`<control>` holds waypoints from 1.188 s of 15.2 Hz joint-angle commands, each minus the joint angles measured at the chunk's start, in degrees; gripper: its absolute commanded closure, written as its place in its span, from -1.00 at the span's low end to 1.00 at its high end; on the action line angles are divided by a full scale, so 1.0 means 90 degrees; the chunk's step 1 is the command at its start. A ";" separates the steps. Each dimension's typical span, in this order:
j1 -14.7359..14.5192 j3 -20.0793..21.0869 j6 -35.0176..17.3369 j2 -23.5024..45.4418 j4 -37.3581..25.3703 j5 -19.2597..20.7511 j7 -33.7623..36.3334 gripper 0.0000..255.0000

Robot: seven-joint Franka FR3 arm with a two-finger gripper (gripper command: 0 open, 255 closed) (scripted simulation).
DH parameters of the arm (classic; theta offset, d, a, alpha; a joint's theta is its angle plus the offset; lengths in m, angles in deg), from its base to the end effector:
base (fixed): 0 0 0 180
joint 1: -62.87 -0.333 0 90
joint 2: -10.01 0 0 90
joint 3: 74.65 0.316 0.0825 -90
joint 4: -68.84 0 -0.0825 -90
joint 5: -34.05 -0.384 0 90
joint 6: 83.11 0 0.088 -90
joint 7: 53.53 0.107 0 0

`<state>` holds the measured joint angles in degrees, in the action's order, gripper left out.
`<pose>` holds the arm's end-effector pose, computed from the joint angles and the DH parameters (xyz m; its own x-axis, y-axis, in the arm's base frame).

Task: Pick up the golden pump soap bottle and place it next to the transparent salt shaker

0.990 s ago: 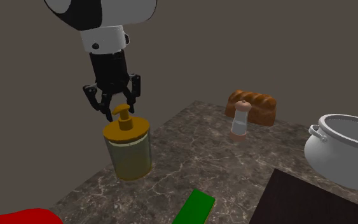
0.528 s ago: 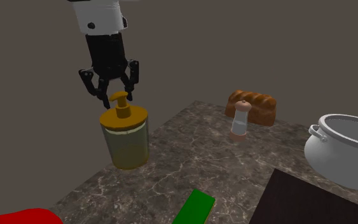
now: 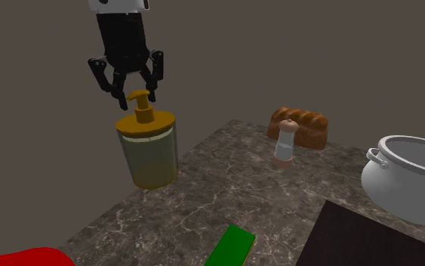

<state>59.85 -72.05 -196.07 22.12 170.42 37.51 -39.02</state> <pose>0.6160 0.0551 0.4380 0.9913 -0.1318 -0.0011 -0.1316 -0.9902 0.0476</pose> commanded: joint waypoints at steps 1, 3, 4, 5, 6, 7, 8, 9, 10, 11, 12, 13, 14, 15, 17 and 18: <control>-0.0009 0.0007 0.0153 -0.0055 -0.0100 -0.0005 0.0007 1.00; -0.0010 0.0008 0.0314 -0.0090 -0.0225 -0.0010 -0.0002 1.00; -0.0010 0.0009 0.0394 -0.0106 -0.0290 -0.0013 -0.0006 1.00; -0.0010 0.0010 0.0475 -0.0120 -0.0357 -0.0015 -0.0010 1.00; -0.0011 0.0010 0.0556 -0.0133 -0.0425 -0.0017 -0.0014 1.00; -0.0011 0.0011 0.0638 -0.0145 -0.0495 -0.0019 -0.0018 1.00; -0.0012 0.0011 0.0720 -0.0155 -0.0567 -0.0021 -0.0022 1.00; -0.0012 0.0012 0.0803 -0.0164 -0.0641 -0.0022 -0.0026 1.00; -0.0013 0.0012 0.0886 -0.0172 -0.0716 -0.0024 -0.0030 1.00; -0.0013 0.0012 0.0969 -0.0178 -0.0794 -0.0025 -0.0034 1.00; -0.0014 0.0013 0.1053 -0.0183 -0.0873 -0.0027 -0.0038 1.00; -0.0015 0.0013 0.1137 -0.0186 -0.0954 -0.0028 -0.0042 1.00; -0.0015 0.0014 0.1222 -0.0188 -0.1037 -0.0029 -0.0045 1.00; -0.0016 0.0014 0.1308 -0.0188 -0.1122 -0.0030 -0.0049 1.00; -0.0018 0.0015 0.1480 -0.0184 -0.1299 -0.0031 -0.0056 1.00; -0.0019 0.0015 0.1567 -0.0180 -0.1390 -0.0032 -0.0060 1.00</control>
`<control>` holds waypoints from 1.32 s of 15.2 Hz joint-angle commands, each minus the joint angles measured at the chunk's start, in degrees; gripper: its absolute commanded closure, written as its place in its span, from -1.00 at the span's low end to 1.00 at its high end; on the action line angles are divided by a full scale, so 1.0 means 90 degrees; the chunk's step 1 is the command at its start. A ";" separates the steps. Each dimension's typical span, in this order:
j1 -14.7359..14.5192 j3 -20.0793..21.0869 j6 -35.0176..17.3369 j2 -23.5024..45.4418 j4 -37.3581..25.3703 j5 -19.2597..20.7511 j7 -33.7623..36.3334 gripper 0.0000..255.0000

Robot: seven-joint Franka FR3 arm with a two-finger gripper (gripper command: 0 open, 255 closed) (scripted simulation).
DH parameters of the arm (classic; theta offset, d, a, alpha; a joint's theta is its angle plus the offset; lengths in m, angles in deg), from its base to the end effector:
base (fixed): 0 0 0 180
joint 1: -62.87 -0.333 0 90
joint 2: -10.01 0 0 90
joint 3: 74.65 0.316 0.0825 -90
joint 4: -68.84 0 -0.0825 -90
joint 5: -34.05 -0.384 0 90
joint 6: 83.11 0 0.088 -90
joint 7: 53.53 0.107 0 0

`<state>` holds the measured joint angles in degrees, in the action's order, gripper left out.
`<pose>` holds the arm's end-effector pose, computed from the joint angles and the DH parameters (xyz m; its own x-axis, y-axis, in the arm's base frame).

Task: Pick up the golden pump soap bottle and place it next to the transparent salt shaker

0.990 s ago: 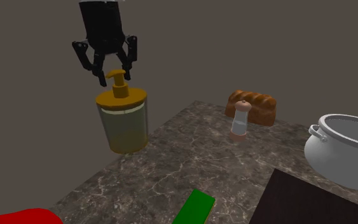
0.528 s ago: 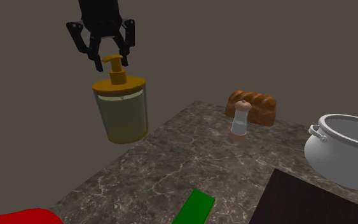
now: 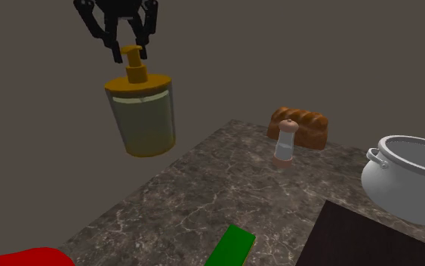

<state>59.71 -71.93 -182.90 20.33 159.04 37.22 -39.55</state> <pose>0.6145 0.0561 0.5322 0.9913 -0.1320 -0.0013 -0.1318 -0.9901 0.0476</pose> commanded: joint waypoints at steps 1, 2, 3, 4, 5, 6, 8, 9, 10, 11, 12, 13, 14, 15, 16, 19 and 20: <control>-0.0004 0.0002 0.0192 0.0026 -0.0220 0.0000 -0.0005 1.00; -0.0005 0.0003 0.0281 0.0034 -0.0317 0.0000 -0.0008 1.00; -0.0006 0.0003 0.0370 0.0043 -0.0415 0.0000 -0.0011 1.00; -0.0008 0.0003 0.0460 0.0054 -0.0516 0.0000 -0.0015 1.00; -0.0008 0.0004 0.0493 0.0057 -0.0553 0.0000 -0.0016 1.00; 0.0068 -0.0044 0.0429 -0.0107 -0.0330 -0.0014 -0.0136 1.00; 0.0217 -0.0146 0.0317 -0.0418 0.0080 -0.0035 -0.0382 1.00; 0.0289 -0.0202 0.0268 -0.0563 0.0268 -0.0042 -0.0507 1.00; 0.0360 -0.0259 0.0223 -0.0701 0.0444 -0.0047 -0.0634 1.00; 0.0430 -0.0319 0.0183 -0.0833 0.0611 -0.0050 -0.0762 1.00; 0.0498 -0.0382 0.0145 -0.0959 0.0768 -0.0050 -0.0892 1.00; 0.0566 -0.0446 0.0111 -0.1078 0.0916 -0.0049 -0.1023 1.00; 0.0634 -0.0512 0.0080 -0.1192 0.1054 -0.0045 -0.1155 1.00; 0.0702 -0.0579 0.0052 -0.1300 0.1184 -0.0039 -0.1288 1.00; 0.0769 -0.0649 0.0026 -0.1402 0.1306 -0.0031 -0.1422 1.00; 0.0967 -0.0870 -0.0039 -0.1674 0.1621 0.0003 -0.1830 1.00; 0.1032 -0.0947 -0.0057 -0.1752 0.1710 0.0017 -0.1968 1.00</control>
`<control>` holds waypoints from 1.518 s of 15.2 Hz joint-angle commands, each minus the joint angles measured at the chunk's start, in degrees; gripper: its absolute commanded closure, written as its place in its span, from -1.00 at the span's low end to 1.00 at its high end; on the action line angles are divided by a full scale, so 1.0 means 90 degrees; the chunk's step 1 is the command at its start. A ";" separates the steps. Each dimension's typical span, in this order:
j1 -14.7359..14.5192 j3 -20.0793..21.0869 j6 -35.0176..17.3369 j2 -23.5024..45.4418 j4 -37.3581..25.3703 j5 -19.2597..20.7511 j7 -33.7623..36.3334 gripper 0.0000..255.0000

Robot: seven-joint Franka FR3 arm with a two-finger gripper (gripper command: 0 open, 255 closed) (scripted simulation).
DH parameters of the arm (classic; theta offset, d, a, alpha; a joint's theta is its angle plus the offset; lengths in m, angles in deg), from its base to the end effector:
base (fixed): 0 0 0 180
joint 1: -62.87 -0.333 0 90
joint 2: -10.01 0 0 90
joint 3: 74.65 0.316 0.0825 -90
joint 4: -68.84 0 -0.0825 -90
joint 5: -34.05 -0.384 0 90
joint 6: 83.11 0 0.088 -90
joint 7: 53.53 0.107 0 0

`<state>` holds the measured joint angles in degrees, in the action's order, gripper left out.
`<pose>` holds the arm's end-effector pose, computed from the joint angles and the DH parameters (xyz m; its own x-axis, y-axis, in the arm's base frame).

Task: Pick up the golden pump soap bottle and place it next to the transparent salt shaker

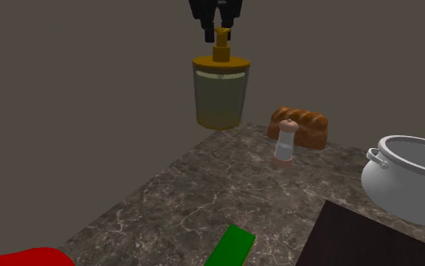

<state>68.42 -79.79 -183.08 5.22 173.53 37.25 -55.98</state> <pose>0.5260 -0.1060 0.5631 0.9910 -0.1335 -0.0013 -0.1333 -0.9899 0.0475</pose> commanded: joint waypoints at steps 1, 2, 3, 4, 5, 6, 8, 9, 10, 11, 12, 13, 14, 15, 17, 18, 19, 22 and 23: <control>0.0130 -0.0152 -0.0054 -0.0147 0.0182 0.0029 -0.0282 1.00; 0.0196 -0.0231 -0.0069 -0.0214 0.0256 0.0046 -0.0423 1.00; 0.0261 -0.0312 -0.0083 -0.0275 0.0322 0.0063 -0.0564 1.00; 0.0326 -0.0396 -0.0096 -0.0330 0.0381 0.0081 -0.0706 1.00; 0.0391 -0.0479 -0.0107 -0.0379 0.0433 0.0100 -0.0850 1.00; 0.0457 -0.0564 -0.0118 -0.0422 0.0477 0.0119 -0.0994 1.00; 0.0589 -0.0735 -0.0138 -0.0488 0.0543 0.0155 -0.1287 1.00; 0.0655 -0.0823 -0.0146 -0.0512 0.0566 0.0173 -0.1435 1.00; 0.0720 -0.0913 -0.0154 -0.0530 0.0581 0.0189 -0.1584 1.00; 0.0785 -0.1003 -0.0162 -0.0540 0.0589 0.0205 -0.1735 1.00; 0.0850 -0.1093 -0.0169 -0.0545 0.0589 0.0218 -0.1887 1.00; 0.0916 -0.1184 -0.0176 -0.0542 0.0583 0.0230 -0.2040 1.00; 0.0980 -0.1278 -0.0182 -0.0533 0.0569 0.0240 -0.2194 1.00; 0.1045 -0.1370 -0.0188 -0.0517 0.0548 0.0248 -0.2351 1.00; 0.1173 -0.1559 -0.0197 -0.0464 0.0485 0.0254 -0.2668 1.00; 0.1238 -0.1655 -0.0201 -0.0427 0.0442 0.0252 -0.2828 1.00; 0.1303 -0.1749 -0.0205 -0.0383 0.0393 0.0246 -0.2991 1.00; 0.1498 -0.2038 -0.0209 -0.0207 0.0199 0.0201 -0.3490 1.00; 0.1565 -0.2133 -0.0209 -0.0133 0.0119 0.0176 -0.3661 1.00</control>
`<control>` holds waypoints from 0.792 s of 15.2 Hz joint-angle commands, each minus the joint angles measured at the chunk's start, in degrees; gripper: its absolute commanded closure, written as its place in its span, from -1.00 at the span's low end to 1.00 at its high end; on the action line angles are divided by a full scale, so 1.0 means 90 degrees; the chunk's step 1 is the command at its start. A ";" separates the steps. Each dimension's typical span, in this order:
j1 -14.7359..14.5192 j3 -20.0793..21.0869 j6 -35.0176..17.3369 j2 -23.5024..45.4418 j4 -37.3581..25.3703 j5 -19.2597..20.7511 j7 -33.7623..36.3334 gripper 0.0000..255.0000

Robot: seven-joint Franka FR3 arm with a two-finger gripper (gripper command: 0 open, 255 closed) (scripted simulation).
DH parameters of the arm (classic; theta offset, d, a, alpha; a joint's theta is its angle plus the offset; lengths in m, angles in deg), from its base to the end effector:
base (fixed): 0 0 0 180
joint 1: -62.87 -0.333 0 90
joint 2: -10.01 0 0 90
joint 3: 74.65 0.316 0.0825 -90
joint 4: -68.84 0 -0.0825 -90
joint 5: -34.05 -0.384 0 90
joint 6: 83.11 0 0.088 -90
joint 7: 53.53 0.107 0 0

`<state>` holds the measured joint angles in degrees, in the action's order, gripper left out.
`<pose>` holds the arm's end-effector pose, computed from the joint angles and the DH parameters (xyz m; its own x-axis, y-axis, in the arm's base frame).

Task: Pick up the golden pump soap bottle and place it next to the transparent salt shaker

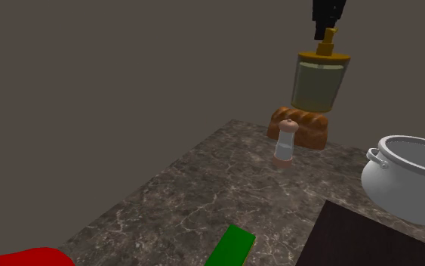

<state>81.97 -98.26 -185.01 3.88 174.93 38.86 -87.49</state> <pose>0.3819 -0.3743 0.5619 0.9909 -0.1345 -0.0015 -0.1343 -0.9898 0.0469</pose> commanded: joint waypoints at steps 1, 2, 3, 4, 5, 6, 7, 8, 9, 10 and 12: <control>0.0129 -0.0176 0.0008 0.0098 -0.0123 -0.0034 -0.0332 1.00; 0.0198 -0.0271 0.0012 0.0188 -0.0218 -0.0071 -0.0507 1.00; 0.0270 -0.0365 0.0018 0.0286 -0.0321 -0.0114 -0.0683 1.00; 0.0343 -0.0458 0.0026 0.0391 -0.0432 -0.0165 -0.0862 1.00; 0.0420 -0.0550 0.0037 0.0505 -0.0552 -0.0222 -0.1042 1.00; 0.0496 -0.0644 0.0050 0.0628 -0.0680 -0.0287 -0.1225 1.00; 0.0580 -0.0732 0.0068 0.0758 -0.0817 -0.0359 -0.1410 1.00; 0.0669 -0.0817 0.0089 0.0898 -0.0962 -0.0439 -0.1596 1.00; 0.0766 -0.0897 0.0114 0.1046 -0.1118 -0.0527 -0.1783 1.00; 0.0867 -0.0973 0.0144 0.1202 -0.1283 -0.0622 -0.1971 1.00; 0.1094 -0.1112 0.0222 0.1540 -0.1646 -0.0834 -0.2346 1.00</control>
<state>90.69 -107.55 -183.43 15.94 162.13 32.49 -106.57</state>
